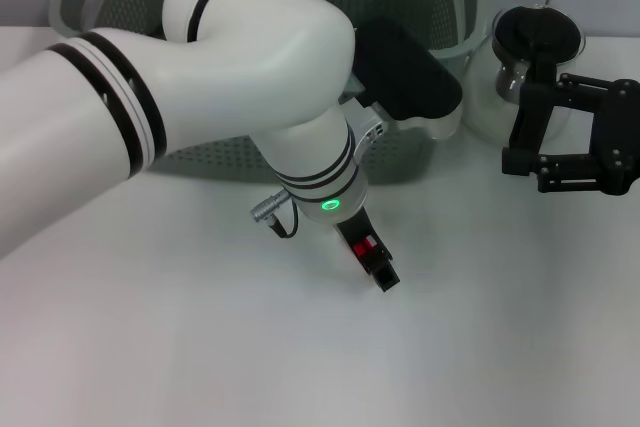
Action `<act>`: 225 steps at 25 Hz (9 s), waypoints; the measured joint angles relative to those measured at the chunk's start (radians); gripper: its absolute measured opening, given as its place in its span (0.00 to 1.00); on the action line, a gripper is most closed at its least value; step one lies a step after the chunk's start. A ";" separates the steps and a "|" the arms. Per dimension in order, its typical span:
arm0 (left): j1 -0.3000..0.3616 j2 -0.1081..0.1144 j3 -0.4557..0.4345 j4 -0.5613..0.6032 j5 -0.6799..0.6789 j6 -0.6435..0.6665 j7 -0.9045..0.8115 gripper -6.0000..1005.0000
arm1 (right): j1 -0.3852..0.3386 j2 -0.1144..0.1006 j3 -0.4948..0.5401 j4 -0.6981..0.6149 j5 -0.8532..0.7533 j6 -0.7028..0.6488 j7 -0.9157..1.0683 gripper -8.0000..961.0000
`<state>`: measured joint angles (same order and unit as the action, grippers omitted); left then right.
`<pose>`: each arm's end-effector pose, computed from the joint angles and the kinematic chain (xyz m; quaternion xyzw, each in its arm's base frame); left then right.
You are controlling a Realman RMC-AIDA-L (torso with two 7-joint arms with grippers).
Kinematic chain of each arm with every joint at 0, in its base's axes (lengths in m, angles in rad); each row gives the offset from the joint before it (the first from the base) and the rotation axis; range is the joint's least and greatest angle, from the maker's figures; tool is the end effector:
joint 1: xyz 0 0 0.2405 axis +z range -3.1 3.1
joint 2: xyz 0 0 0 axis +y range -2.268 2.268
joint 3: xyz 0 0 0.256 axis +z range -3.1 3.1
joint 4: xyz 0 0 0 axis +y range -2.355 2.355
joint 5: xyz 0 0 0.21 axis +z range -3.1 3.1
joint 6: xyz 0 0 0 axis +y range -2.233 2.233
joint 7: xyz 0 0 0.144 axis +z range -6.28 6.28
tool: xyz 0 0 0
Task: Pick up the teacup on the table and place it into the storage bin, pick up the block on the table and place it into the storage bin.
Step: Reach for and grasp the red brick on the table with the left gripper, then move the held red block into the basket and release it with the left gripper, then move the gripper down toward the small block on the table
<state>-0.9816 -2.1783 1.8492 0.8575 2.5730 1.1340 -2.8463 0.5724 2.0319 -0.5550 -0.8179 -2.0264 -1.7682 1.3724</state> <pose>-0.1124 0.3634 -0.1397 -0.9288 -0.2313 0.2325 0.1728 0.2400 0.3393 0.0599 -0.9488 0.1201 0.2581 0.1366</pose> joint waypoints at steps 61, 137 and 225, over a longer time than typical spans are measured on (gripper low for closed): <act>0.017 0.000 0.031 0.032 -0.007 0.005 0.001 0.87 | -0.006 -0.016 0.014 -0.009 0.001 -0.044 -0.007 0.97; 0.007 0.000 0.041 -0.003 -0.007 -0.039 -0.005 0.84 | 0.015 -0.070 -0.012 -0.003 -0.023 -0.122 0.041 0.97; 0.194 0.131 -0.887 0.299 -0.248 -0.068 0.449 0.88 | -0.017 -0.052 -0.014 -0.001 -0.023 -0.132 0.034 0.97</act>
<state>-0.7876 -2.0469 0.9620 1.1570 2.3252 1.0663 -2.3973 0.5554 1.9797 -0.5691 -0.8191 -2.0495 -1.9005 1.4066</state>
